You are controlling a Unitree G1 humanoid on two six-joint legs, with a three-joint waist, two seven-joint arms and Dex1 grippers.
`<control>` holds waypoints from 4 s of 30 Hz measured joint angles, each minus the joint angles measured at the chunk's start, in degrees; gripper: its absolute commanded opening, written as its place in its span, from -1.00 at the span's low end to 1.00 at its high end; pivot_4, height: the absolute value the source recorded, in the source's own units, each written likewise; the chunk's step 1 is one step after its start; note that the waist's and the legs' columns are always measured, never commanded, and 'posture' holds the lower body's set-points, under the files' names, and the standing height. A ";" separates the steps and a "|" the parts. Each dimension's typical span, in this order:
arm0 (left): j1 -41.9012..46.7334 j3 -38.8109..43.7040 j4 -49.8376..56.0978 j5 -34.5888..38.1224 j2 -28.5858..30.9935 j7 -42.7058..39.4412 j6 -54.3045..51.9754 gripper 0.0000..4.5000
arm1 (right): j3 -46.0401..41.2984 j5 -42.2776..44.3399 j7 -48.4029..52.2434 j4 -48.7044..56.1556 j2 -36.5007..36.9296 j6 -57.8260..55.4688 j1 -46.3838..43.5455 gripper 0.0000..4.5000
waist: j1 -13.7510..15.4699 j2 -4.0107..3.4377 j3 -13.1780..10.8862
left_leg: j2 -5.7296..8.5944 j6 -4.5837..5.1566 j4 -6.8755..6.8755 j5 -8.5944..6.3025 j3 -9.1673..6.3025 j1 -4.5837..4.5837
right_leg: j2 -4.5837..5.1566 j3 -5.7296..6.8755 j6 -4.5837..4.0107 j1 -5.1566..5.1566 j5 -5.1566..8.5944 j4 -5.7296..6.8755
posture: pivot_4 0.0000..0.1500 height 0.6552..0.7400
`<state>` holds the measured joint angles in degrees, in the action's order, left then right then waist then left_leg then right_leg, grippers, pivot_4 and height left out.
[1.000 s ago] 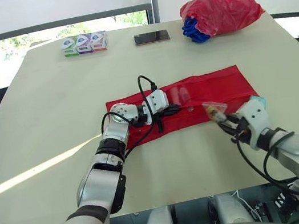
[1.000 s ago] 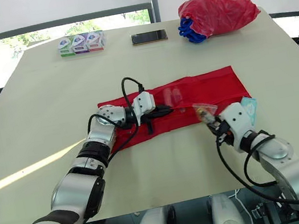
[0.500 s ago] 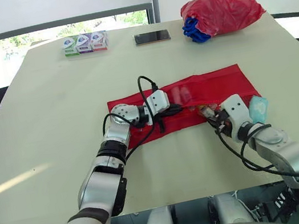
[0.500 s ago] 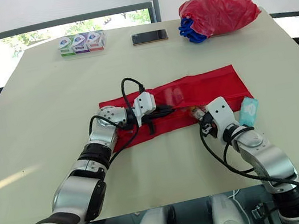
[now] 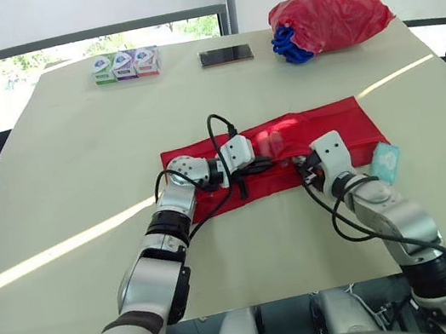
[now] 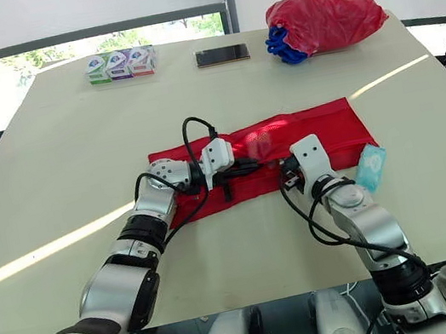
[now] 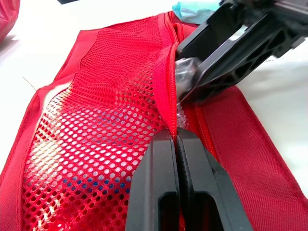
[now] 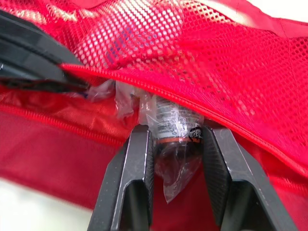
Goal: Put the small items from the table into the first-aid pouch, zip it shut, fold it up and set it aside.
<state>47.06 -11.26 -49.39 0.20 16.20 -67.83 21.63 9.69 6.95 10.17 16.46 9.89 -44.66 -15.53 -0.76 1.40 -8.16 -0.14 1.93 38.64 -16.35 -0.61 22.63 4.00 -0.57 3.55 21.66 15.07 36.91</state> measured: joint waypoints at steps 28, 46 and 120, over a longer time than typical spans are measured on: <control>-0.43 -0.38 1.49 -0.03 -0.22 -0.91 -0.29 -1.00 | -1.44 6.24 10.43 13.26 6.06 -0.53 8.65 0.98 | 0.01 -0.02 -0.02 | 0.00 0.03 -0.01 -0.02 -0.02 0.02 | 0.00 0.00 0.00 0.00 0.00 -0.03 | 1.00 1.00; 9.62 -0.53 -16.72 -3.52 6.49 -6.87 11.05 -1.00 | -44.41 30.08 34.35 25.06 17.38 22.18 41.08 0.98 | -0.04 0.05 -0.01 | -0.04 0.05 -0.06 -0.03 0.06 -0.09 | -0.02 -0.04 0.01 -0.07 0.00 -0.05 | 1.00 1.00; 14.94 -2.05 -18.55 -9.47 -21.26 27.94 -14.65 -0.97 | -23.02 15.69 2.85 20.13 15.68 9.39 31.39 1.00 | 1.50 0.00 0.01 | 0.01 0.05 0.00 -0.03 0.08 0.01 | 0.01 -0.07 0.01 -0.04 0.01 -0.08 | 1.00 1.00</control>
<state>62.00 -13.31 -67.94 -9.28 -5.06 -39.88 6.98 -13.34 22.64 13.02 36.59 25.57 -35.26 15.86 0.74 1.40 -8.15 -0.13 1.98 38.64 -16.39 -0.53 22.64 4.01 -0.63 3.56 21.62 15.08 36.82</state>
